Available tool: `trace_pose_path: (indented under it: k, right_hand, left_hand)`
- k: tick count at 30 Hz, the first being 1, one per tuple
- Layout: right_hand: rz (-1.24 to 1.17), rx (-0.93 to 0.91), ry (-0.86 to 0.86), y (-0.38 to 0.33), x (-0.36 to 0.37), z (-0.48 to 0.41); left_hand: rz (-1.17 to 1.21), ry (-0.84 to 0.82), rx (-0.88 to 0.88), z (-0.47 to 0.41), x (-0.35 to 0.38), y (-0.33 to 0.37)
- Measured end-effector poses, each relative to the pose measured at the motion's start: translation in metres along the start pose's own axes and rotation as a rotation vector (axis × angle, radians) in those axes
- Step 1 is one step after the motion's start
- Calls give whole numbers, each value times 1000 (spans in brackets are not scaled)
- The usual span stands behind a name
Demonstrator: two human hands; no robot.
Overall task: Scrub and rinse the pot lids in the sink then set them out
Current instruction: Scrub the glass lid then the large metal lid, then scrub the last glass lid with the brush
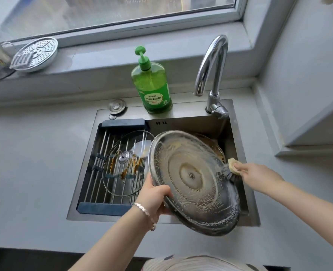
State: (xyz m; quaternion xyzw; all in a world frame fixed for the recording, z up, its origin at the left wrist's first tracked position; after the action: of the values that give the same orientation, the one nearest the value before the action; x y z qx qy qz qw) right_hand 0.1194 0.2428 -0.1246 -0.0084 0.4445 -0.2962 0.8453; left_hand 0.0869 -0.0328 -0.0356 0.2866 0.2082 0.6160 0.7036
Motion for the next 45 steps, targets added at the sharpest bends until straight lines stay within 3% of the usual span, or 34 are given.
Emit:
trace_pose_path:
  k: [7, 17, 33, 36, 39, 41, 43, 45]
  right_hand:
    - [-258, -43, 119, -19, -14, 10]
    - [-240, -139, 243, -53, -48, 15]
    - [-252, -70, 160, -73, -31, 0]
    - [-259, -69, 139, -79, -27, -1]
    - [-295, -72, 116, -89, -27, -3]
    - [-364, -76, 112, -98, -31, -6]
    - [-480, -87, 109, -112, -38, -12]
    - [-655, -97, 96, -128, -45, -19]
  left_hand:
    - [223, 111, -224, -57, 4, -26]
    - [516, 30, -364, -91, 33, -59]
    - [441, 240, -276, -161, 4, -63]
    - [249, 217, -394, -153, 5, -63]
    - [-201, 150, -466, -122, 2, -38]
    - [-517, 65, -323, -113, 0, -6]
    - [-717, -20, -27, -109, 2, 41]
    - [-861, -1, 271, -106, 0, 96]
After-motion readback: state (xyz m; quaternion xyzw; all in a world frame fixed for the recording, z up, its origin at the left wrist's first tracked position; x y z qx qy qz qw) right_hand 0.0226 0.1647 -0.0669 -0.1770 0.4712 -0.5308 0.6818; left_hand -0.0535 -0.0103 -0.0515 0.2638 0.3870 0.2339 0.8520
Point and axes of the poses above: each hand's wrist, its own z-axis away from the middle knuckle, its own x-axis out of the palm, y = z × x, the point moved 5 cm from there along -z, towards the middle knuckle
